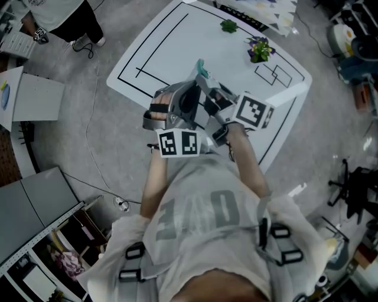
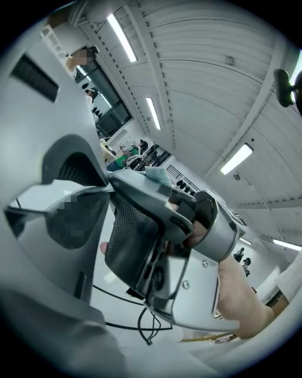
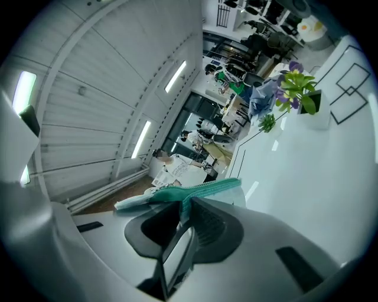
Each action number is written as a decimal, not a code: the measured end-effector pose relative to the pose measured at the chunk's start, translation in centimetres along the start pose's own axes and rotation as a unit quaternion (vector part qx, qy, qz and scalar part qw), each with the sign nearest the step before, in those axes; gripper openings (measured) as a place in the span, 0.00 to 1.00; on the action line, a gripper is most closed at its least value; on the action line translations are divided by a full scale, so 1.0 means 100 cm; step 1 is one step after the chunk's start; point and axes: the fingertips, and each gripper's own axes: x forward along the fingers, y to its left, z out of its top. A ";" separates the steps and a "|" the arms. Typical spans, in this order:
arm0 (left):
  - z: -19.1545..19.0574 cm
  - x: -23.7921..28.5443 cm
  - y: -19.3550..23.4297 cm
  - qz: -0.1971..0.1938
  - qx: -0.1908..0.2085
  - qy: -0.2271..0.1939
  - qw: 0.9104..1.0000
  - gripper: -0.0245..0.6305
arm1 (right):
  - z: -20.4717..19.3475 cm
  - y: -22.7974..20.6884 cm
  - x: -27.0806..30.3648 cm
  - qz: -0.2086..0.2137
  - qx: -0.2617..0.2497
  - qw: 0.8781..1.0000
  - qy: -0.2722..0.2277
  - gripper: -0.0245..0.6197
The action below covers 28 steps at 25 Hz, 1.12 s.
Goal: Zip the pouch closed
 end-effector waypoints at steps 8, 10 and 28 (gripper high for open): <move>0.008 -0.014 0.018 -0.046 -0.235 -0.101 0.966 0.26 | 0.020 -0.006 -0.016 -0.015 -0.162 0.986 0.015 0.09; 0.012 -0.019 0.031 -0.054 -0.320 -0.133 0.936 0.26 | 0.020 0.000 -0.017 -0.003 -0.214 0.976 0.033 0.08; 0.054 -0.043 0.010 -0.280 -0.416 -0.196 0.843 0.26 | -0.032 0.014 -0.019 0.070 -0.492 0.852 0.163 0.08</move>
